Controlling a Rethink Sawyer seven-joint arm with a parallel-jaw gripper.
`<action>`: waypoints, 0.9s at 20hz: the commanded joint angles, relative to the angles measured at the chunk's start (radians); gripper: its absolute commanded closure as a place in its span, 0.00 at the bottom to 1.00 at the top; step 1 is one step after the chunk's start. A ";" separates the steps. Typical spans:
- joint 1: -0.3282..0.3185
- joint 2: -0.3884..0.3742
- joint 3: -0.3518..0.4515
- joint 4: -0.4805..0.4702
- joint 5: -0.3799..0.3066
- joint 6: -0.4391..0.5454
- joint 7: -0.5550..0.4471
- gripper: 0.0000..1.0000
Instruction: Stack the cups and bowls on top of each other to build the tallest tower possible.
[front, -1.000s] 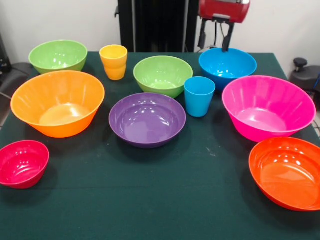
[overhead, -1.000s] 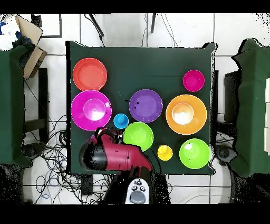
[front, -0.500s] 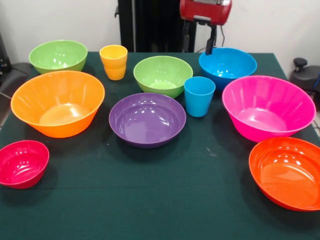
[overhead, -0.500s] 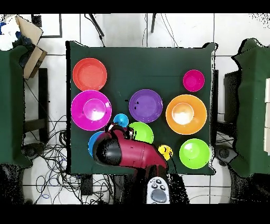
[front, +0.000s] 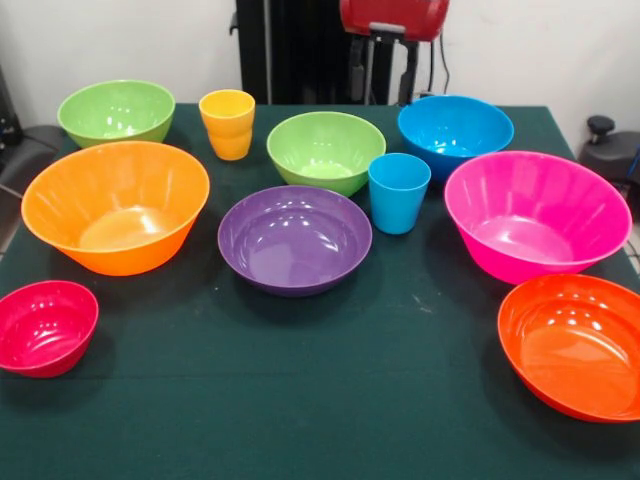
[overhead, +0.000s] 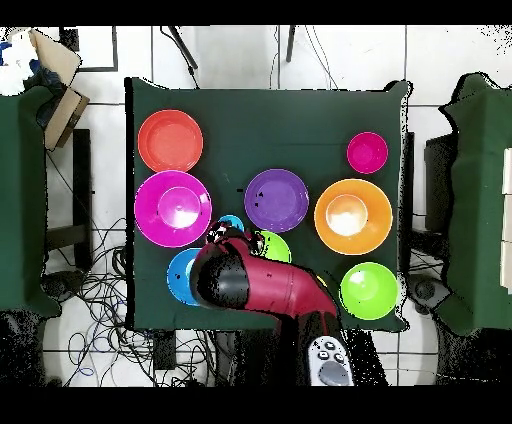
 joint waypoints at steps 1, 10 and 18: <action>-0.138 -0.030 0.187 0.121 -0.098 0.146 -0.102 0.00; -0.202 -0.028 0.181 0.123 -0.183 0.146 -0.072 0.00; -0.201 0.001 0.194 0.083 -0.193 0.137 -0.031 0.00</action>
